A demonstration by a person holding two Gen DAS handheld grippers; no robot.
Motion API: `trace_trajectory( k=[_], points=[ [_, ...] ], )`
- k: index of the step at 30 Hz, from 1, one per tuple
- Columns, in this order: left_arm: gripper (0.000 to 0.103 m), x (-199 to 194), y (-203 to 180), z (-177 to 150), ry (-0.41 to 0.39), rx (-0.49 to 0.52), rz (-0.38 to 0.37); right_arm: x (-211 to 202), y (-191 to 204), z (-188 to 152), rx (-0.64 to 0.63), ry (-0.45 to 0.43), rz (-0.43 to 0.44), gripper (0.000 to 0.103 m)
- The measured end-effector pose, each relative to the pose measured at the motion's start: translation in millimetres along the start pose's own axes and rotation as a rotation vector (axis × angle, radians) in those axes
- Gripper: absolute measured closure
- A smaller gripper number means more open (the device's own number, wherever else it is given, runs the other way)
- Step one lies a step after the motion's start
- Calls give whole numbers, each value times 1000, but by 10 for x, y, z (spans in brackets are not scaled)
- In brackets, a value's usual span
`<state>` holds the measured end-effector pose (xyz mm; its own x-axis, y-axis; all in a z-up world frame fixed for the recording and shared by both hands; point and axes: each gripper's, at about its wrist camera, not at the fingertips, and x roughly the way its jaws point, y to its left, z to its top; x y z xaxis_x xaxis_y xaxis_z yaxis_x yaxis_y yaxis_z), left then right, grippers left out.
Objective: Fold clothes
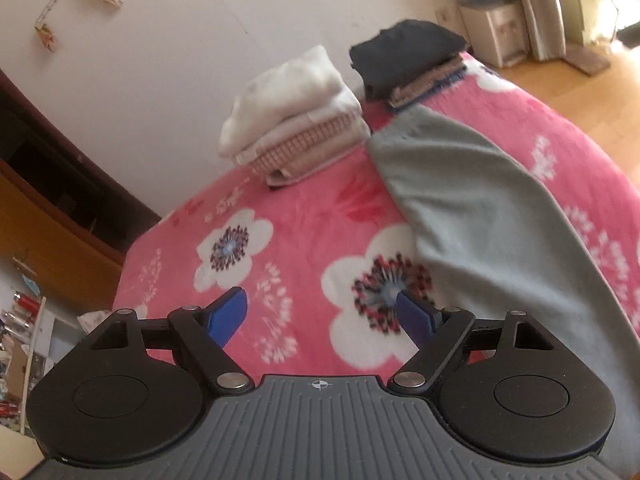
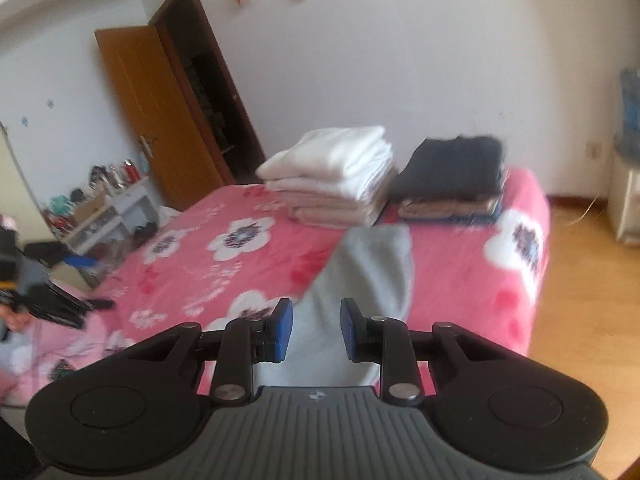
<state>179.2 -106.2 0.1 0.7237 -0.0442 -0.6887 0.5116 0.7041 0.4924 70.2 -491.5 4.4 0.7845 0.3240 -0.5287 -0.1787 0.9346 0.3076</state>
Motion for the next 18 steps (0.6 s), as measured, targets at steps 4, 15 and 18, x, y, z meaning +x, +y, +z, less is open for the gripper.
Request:
trace_trajectory(
  k=[4, 15, 18],
  points=[
    [21, 538, -152, -28, -18, -64, -130, 581, -194, -25, 48, 49, -86, 75],
    [26, 1513, -1103, -566, -110, 61, -653, 2752, -658, 212, 101, 85, -253, 75],
    [26, 1604, -1173, -685, -61, 70, -711, 3333, -853, 359, 106, 68, -240, 63]
  ],
)
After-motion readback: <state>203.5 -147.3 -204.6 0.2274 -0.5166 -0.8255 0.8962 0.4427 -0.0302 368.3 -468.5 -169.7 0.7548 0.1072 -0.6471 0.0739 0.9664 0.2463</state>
